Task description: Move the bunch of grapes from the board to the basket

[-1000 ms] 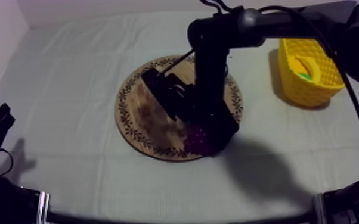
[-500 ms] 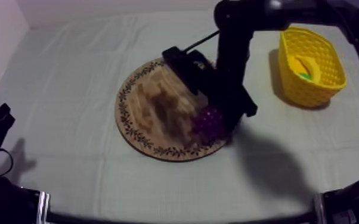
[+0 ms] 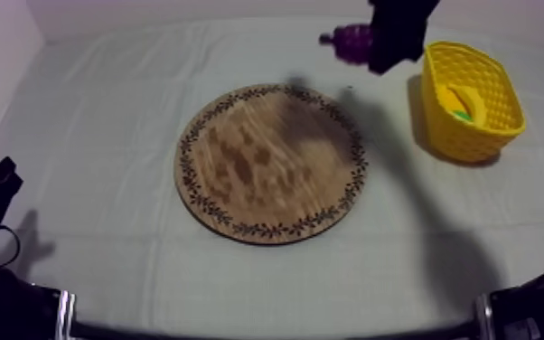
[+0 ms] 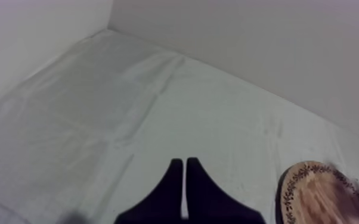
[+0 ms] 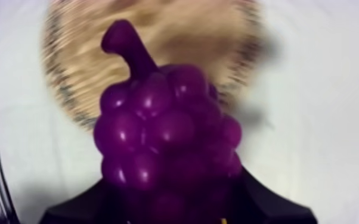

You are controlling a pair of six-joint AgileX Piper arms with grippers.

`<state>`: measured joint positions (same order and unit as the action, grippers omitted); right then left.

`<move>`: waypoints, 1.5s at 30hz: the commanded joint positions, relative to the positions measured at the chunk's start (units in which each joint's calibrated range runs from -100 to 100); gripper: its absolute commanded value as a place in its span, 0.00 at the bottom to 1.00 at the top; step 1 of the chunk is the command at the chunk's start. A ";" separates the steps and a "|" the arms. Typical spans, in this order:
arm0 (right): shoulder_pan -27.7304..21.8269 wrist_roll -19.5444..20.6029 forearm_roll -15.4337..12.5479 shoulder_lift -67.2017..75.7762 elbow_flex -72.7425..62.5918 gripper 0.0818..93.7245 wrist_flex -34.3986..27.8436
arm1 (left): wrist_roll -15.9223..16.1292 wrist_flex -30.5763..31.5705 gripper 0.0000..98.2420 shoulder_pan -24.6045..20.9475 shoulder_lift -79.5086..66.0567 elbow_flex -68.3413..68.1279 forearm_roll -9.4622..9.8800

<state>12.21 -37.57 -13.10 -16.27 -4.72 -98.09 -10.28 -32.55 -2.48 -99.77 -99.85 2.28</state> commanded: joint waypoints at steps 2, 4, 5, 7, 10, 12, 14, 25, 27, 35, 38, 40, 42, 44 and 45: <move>-4.54 4.47 0.54 -1.03 -9.30 0.07 0.75 | 0.00 -0.03 0.00 -0.01 0.03 -0.04 -0.01; -6.46 6.20 0.98 -2.13 -13.52 0.07 0.75 | 0.00 -0.03 0.00 -0.01 0.03 -0.04 -0.01; -7.36 6.95 1.16 -2.75 -15.37 0.08 0.75 | 0.00 -0.03 0.00 -0.01 0.03 -0.04 -0.01; -9.00 8.15 1.53 -4.10 -18.56 0.08 0.75 | 0.00 -0.03 0.00 -0.01 0.03 -0.04 -0.01; -10.98 9.50 2.06 -6.30 -22.25 0.08 0.75 | 0.00 -0.03 0.00 -0.01 0.03 -0.04 -0.01; -12.00 10.16 2.38 -7.70 -23.97 0.08 0.75 | 0.00 -0.03 0.00 -0.01 0.03 -0.04 -0.01; -12.78 10.68 2.62 -8.89 -24.99 0.08 0.75 | 0.00 -0.03 0.00 -0.01 0.03 -0.04 -0.01; -15.36 11.82 4.46 -9.90 -21.90 0.08 0.82 | 0.00 -0.03 0.00 -0.01 0.03 -0.04 -0.01; -16.05 11.60 4.98 -9.42 -20.24 0.08 0.83 | 0.00 -0.03 0.00 -0.01 0.03 -0.04 -0.01; -18.05 10.24 6.91 -7.89 -12.45 0.12 1.02 | 0.00 -0.03 0.00 -0.01 0.03 -0.04 -0.01; -18.15 9.84 7.56 -7.36 -9.37 0.15 1.17 | 0.00 -0.03 0.00 -0.01 0.03 -0.04 -0.01; -17.94 9.76 8.17 -7.03 -7.12 0.17 1.40 | 0.00 -0.03 0.00 -0.01 0.03 -0.04 -0.01; -17.67 9.80 8.82 -6.70 -5.02 0.19 1.67 | 0.00 -0.03 0.00 -0.01 0.03 -0.04 -0.01; -17.44 9.89 9.33 -6.43 -3.35 0.23 1.94 | 0.00 -0.03 0.00 -0.01 0.03 -0.04 -0.01; -17.36 9.94 9.49 -6.34 -2.75 0.25 2.09 | 0.00 -0.03 0.00 -0.01 0.03 -0.04 -0.01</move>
<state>-5.17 -27.76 -3.77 -22.63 -8.46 -96.00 -10.28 -32.55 -2.48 -99.77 -99.85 2.28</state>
